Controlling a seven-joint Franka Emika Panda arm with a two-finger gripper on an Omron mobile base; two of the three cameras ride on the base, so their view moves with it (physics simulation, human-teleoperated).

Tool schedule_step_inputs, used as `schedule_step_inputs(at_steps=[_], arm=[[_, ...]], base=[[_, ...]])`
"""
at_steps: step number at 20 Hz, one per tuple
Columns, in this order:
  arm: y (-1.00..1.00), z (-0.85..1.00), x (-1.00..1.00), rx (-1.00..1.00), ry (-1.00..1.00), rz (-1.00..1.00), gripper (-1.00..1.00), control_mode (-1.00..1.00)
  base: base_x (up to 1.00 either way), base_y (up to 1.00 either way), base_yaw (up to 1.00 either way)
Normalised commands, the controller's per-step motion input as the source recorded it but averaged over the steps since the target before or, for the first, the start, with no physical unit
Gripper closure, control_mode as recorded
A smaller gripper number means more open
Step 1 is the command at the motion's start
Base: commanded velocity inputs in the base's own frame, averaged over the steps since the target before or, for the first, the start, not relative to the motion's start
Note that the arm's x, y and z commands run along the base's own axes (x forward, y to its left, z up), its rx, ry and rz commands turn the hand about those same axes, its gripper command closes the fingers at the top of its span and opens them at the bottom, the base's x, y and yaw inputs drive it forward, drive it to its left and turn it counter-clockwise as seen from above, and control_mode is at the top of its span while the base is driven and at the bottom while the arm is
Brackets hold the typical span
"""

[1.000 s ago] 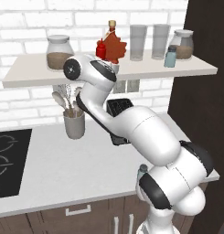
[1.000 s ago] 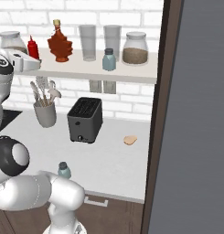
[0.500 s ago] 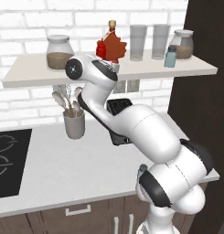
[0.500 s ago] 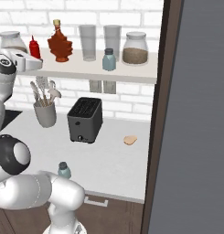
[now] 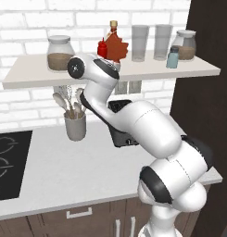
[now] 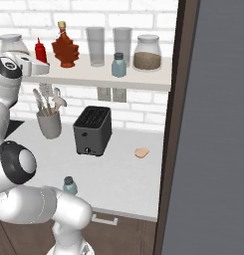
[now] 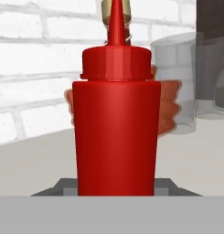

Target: Put the shaker and condiment bottle from the counter next to their counterparts in the cabinet.

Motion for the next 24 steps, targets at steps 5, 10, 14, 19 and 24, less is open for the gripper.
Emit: schedule_step_inputs(at_steps=[5, 10, 14, 19, 24], arm=[[0.0, -0.01, 0.13, 0.0, 0.0, 0.0, 1.0, -1.0], [0.0, -0.07, 0.09, 0.0, 0.0, 0.0, 1.0, -1.0], [0.0, -0.11, 0.08, 0.0, -0.01, 0.0, 1.0, -1.0], [0.0, -0.08, 0.07, 0.0, -0.01, 0.0, 1.0, -1.0], [0.0, -0.09, 0.05, 0.0, -0.02, 0.01, 1.0, -1.0]], base=[[0.0, 0.0, 0.0], [0.0, 0.0, 0.0], [0.0, 0.0, 0.0], [0.0, 0.0, 0.0], [0.0, 0.0, 0.0]])
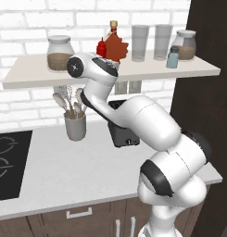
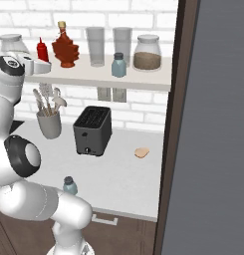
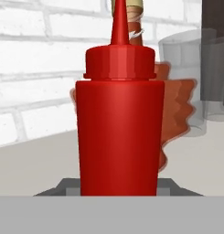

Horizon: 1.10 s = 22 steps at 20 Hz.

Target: Put the shaker and condiment bottle from the counter next to their counterparts in the cabinet.

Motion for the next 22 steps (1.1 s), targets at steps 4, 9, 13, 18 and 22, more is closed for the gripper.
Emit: schedule_step_inputs(at_steps=[4, 9, 13, 18, 22], arm=[[0.0, -0.11, 0.01, 0.0, -0.02, 0.02, 1.0, -1.0], [0.0, -0.1, 0.01, 0.0, -0.01, 0.02, -1.0, -1.0], [0.0, -0.03, 0.0, 0.0, -0.01, 0.01, -1.0, -1.0], [0.0, -0.01, 0.0, 0.0, 0.0, 0.01, -1.0, -1.0], [0.0, 0.0, 0.0, 0.0, 0.0, 0.0, -1.0, -1.0]], base=[[0.0, 0.0, 0.0], [0.0, 0.0, 0.0], [0.0, 0.0, 0.0], [0.0, 0.0, 0.0], [0.0, 0.0, 0.0]])
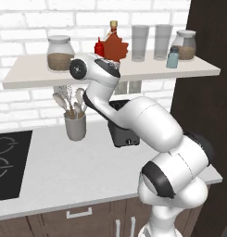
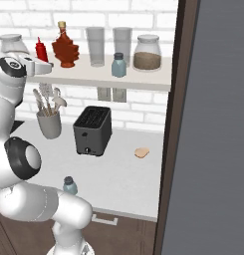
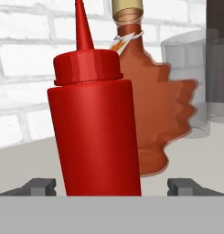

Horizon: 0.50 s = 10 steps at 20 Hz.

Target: Put the shaker and condiment bottle from the counter next to their counterparts in the cabinet.

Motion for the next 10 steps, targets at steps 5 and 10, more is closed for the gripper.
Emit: schedule_step_inputs(at_steps=[5, 10], arm=[[0.0, 0.0, 0.0, 0.0, 0.0, 0.0, -1.0, -1.0], [0.0, 0.0, 0.0, 0.01, 0.0, 0.0, -1.0, -1.0]], base=[[0.0, 0.0, 0.0], [0.0, 0.0, 0.0]])
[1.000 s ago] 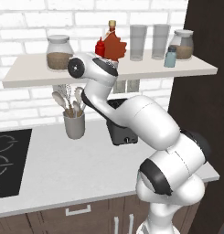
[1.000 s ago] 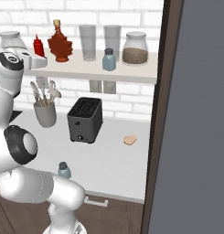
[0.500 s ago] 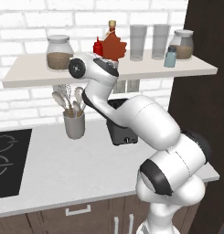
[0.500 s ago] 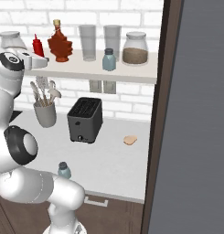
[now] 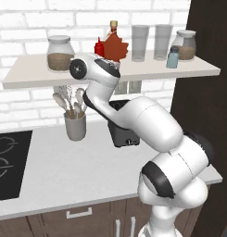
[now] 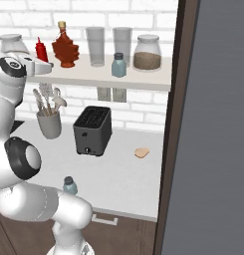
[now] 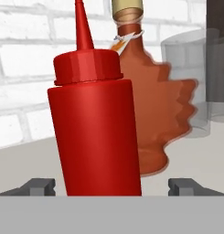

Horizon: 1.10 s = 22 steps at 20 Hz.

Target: Put the shaker and condiment bottle from the counter next to their counterparts in the cabinet.

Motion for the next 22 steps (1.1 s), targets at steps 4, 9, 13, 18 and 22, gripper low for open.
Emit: schedule_step_inputs(at_steps=[4, 9, 13, 18, 22], arm=[[0.0, 0.0, -0.02, 0.03, -0.02, 0.0, -1.0, -1.0], [0.0, 0.0, -0.1, 0.05, -0.04, 0.0, -1.0, -1.0], [0.0, 0.0, -0.14, 0.04, -0.04, 0.0, -1.0, -1.0], [0.0, 0.02, -0.17, 0.05, -0.04, 0.01, -1.0, -1.0], [0.0, 0.08, -0.21, 0.04, -0.02, 0.01, -1.0, -1.0]], base=[[0.0, 0.0, 0.0], [0.0, 0.0, 0.0], [0.0, 0.0, 0.0], [0.0, 0.0, 0.0], [0.0, 0.0, 0.0]])
